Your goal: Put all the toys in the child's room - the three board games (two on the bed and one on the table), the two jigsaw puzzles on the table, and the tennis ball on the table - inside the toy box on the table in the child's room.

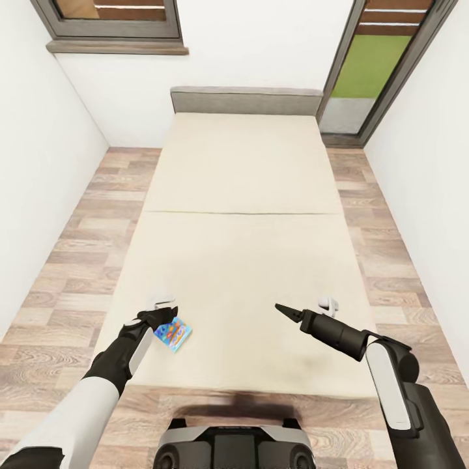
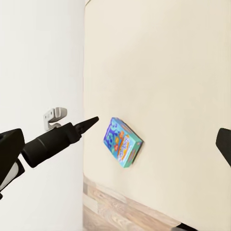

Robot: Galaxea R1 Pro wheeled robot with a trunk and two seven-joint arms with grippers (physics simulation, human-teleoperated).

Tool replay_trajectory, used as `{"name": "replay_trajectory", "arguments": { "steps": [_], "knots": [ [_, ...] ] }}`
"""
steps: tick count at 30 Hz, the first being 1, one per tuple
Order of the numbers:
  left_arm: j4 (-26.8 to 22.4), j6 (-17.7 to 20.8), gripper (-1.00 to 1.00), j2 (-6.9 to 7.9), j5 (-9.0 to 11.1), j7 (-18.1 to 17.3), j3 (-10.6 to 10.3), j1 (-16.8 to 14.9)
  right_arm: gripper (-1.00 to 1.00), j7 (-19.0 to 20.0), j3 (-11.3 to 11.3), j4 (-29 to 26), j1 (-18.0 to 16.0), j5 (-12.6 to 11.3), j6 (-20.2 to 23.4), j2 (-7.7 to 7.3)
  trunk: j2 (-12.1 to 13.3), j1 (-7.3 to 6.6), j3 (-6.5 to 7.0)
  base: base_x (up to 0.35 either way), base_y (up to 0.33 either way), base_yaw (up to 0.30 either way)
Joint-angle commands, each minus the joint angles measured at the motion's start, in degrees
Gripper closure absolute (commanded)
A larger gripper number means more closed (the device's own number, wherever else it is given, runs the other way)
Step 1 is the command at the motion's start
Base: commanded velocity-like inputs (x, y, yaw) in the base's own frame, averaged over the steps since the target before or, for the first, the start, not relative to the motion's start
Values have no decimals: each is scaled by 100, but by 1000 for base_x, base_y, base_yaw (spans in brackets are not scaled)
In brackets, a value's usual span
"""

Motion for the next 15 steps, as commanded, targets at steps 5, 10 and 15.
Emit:
{"name": "replay_trajectory", "arguments": {
  "steps": [5,10,15],
  "knots": [
    [-11,113,-100,5,67,37,-3,-228,-100,30,-8,-2,-4,19,33,18,-9,3,-55,0,0,0],
    [-11,139,-100,1,68,41,-5,-359,-100,30,35,-2,-4,19,34,20,-9,3,-102,0,0,0],
    [-11,142,-100,1,59,39,-7,-387,-100,30,64,-2,-4,25,33,21,-9,3,-149,0,0,0]
  ]
}}
